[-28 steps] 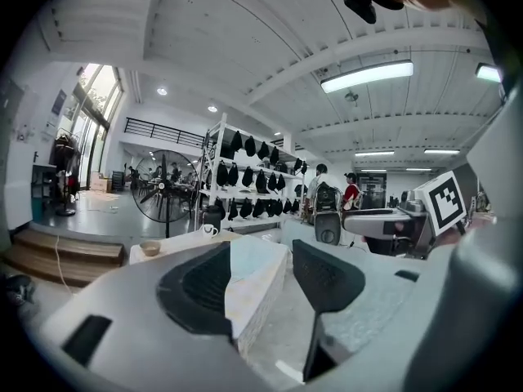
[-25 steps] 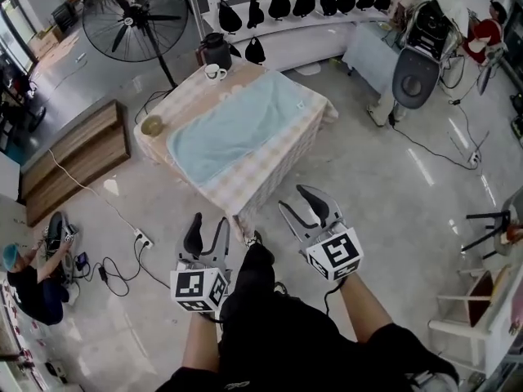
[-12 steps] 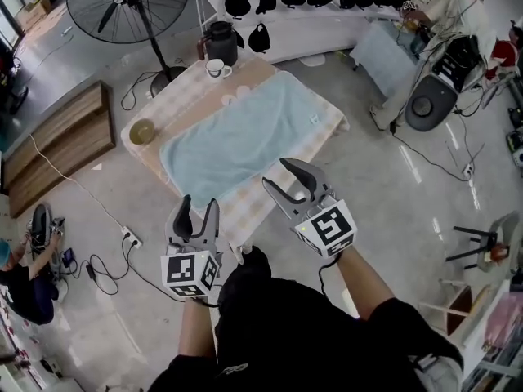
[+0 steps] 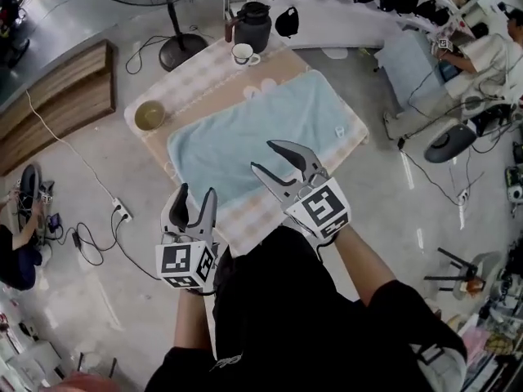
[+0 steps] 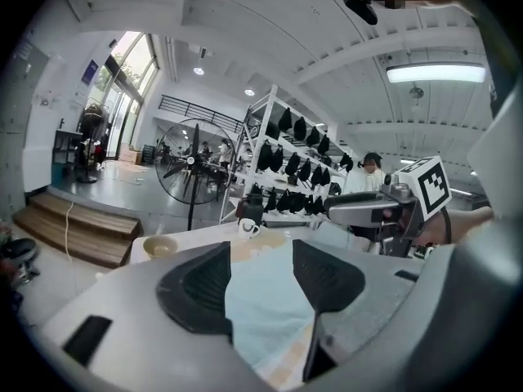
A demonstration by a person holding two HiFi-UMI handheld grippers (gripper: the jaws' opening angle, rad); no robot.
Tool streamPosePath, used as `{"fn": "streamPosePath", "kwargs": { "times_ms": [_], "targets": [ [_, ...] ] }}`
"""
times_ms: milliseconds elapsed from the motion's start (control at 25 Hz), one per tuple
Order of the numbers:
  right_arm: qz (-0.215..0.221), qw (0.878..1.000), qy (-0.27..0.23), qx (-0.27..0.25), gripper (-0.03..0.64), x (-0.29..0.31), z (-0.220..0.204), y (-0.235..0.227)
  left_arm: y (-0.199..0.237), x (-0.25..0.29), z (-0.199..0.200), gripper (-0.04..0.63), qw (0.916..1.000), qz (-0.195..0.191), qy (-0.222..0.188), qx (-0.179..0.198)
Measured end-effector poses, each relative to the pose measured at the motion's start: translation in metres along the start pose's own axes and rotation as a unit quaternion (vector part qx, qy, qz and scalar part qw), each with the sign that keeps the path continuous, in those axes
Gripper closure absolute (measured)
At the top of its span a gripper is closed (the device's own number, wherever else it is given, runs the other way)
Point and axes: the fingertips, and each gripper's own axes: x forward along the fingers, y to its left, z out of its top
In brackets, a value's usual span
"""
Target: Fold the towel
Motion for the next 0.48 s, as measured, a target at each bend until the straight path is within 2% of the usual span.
{"fn": "streamPosePath", "kwargs": {
  "times_ms": [120,240,360,480],
  "targets": [
    [0.045,0.999,0.002,-0.004,0.439,0.036,0.001,-0.002,0.023,0.008,-0.012,0.376,0.9991,0.035,0.013,-0.020],
    [0.114,0.993,0.006,-0.013,0.439,0.073,0.000,-0.002,0.039,0.012,-0.021,0.376,0.9948,0.091,0.019,-0.042],
    [0.191,0.981,0.020,-0.033,0.439,0.105,-0.007,-0.002,0.048,0.014,-0.028,0.376,0.9851,0.154,0.021,-0.074],
    [0.260,0.962,0.041,-0.069,0.439,0.136,-0.012,-0.002,0.053,0.019,-0.031,0.376,0.9756,0.186,0.015,-0.116]
  ]
}}
